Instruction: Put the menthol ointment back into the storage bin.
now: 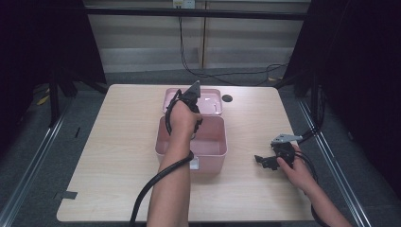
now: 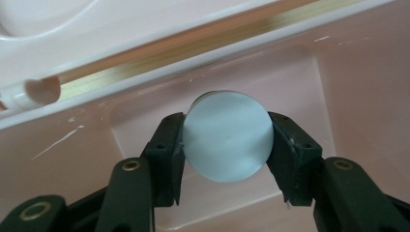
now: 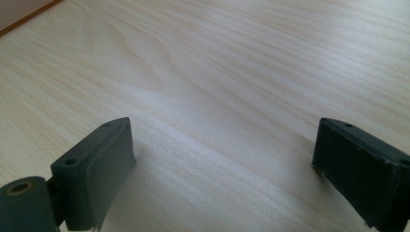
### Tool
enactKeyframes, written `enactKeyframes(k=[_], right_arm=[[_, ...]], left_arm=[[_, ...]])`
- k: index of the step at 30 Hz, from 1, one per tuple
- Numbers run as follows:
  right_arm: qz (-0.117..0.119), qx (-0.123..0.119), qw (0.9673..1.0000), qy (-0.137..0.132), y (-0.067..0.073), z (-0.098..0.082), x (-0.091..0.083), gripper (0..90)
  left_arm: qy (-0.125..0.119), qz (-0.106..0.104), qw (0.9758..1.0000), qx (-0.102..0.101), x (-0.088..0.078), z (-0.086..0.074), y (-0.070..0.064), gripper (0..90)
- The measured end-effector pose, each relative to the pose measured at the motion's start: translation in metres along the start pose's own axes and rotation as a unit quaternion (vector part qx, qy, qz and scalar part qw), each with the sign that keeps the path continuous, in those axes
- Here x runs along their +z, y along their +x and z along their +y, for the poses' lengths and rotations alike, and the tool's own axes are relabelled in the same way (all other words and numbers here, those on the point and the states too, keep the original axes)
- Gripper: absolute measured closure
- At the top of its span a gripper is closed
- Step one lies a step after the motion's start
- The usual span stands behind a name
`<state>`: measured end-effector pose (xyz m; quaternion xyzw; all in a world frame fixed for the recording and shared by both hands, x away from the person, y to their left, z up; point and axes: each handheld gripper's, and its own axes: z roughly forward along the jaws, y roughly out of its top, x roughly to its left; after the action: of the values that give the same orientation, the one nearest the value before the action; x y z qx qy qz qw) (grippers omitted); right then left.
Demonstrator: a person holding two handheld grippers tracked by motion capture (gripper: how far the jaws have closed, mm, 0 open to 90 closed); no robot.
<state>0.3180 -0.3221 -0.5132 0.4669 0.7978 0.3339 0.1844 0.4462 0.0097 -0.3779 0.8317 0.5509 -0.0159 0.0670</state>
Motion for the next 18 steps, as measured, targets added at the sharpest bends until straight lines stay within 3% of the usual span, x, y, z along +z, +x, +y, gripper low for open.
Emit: enactKeyframes(k=[11,18], right_arm=[[-0.001,-0.001,1.0000,0.000,0.000,0.000,0.000,7.0],[-0.001,-0.001,1.0000,0.000,0.000,0.000,0.000,7.0]], left_arm=[[-0.007,0.004,0.9999,-0.014,0.016,-0.003,0.006,50.7],[-0.011,0.007,0.9998,-0.012,0.019,-0.003,0.005,50.7]])
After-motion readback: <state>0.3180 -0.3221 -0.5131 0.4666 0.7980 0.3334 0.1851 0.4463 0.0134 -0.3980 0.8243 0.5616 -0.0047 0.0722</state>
